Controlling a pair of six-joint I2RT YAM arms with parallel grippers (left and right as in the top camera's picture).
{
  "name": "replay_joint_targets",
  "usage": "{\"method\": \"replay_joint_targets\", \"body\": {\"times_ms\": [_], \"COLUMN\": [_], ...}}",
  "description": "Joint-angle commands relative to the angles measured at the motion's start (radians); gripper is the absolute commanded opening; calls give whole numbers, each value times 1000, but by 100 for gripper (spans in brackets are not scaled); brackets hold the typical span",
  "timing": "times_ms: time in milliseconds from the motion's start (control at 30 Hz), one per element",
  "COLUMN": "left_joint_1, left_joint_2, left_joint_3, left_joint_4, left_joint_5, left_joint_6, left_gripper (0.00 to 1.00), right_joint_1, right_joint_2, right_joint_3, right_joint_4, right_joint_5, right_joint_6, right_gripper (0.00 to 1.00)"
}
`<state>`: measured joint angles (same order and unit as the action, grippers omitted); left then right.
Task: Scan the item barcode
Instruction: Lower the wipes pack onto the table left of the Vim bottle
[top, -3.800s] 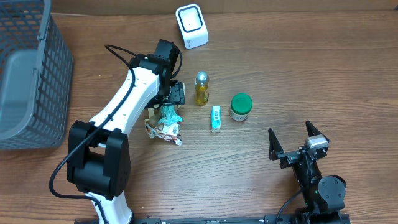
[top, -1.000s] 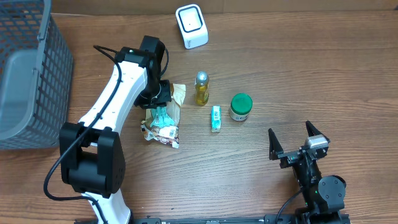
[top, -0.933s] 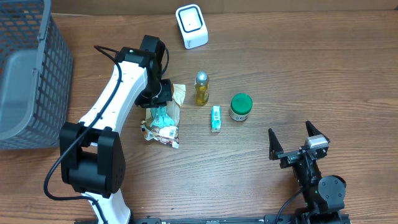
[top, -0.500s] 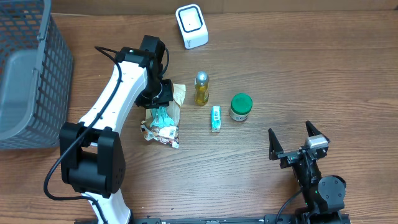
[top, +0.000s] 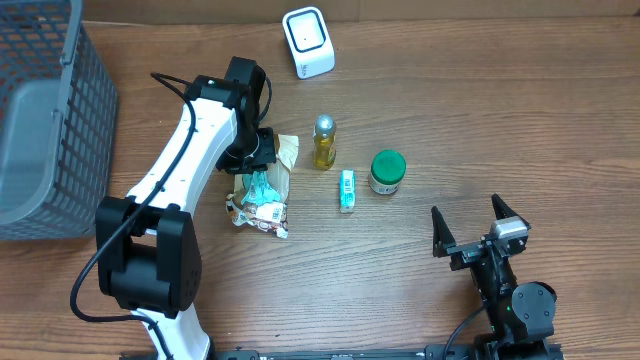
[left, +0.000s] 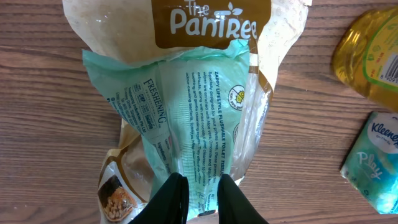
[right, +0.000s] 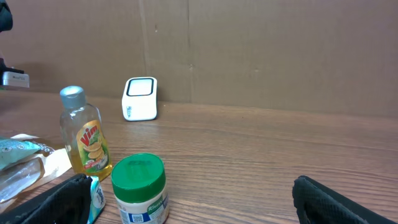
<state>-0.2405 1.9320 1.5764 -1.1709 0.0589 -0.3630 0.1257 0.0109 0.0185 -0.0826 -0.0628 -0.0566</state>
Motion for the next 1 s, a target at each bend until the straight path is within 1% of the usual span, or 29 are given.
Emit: {"method": "replay_joint_targets", "body": {"times_ms": [0,433,600,800,833,967], "left_joint_1": [3,3,3,3,3,3], "left_joint_2": [-8,-8,-8,-8,-8,-8], "left_joint_3": [-11,-77,-108,-195,-213,-268], "left_joint_4": [1,50,55,137,155,208], "left_joint_5": [-18,-18,-65,-69,-69,-69], "left_joint_6": [7,-11,-12,-11,-11,-11], "left_gripper": [19,19,19,19,20,31], "right_joint_1": [-3,-3,-3,-3,-3,-3], "right_joint_2": [-7,-7,-7,-7,-7,-7], "right_joint_3": [-11,-11,-11,-11,-11,-11], "right_joint_4": [5,5,5,4,4,4], "right_joint_5": [9,9,9,9,9,9], "right_joint_6": [-4,-4,-4,-4,-4,-4], "right_gripper": [100,100,100,100,100,100]}}
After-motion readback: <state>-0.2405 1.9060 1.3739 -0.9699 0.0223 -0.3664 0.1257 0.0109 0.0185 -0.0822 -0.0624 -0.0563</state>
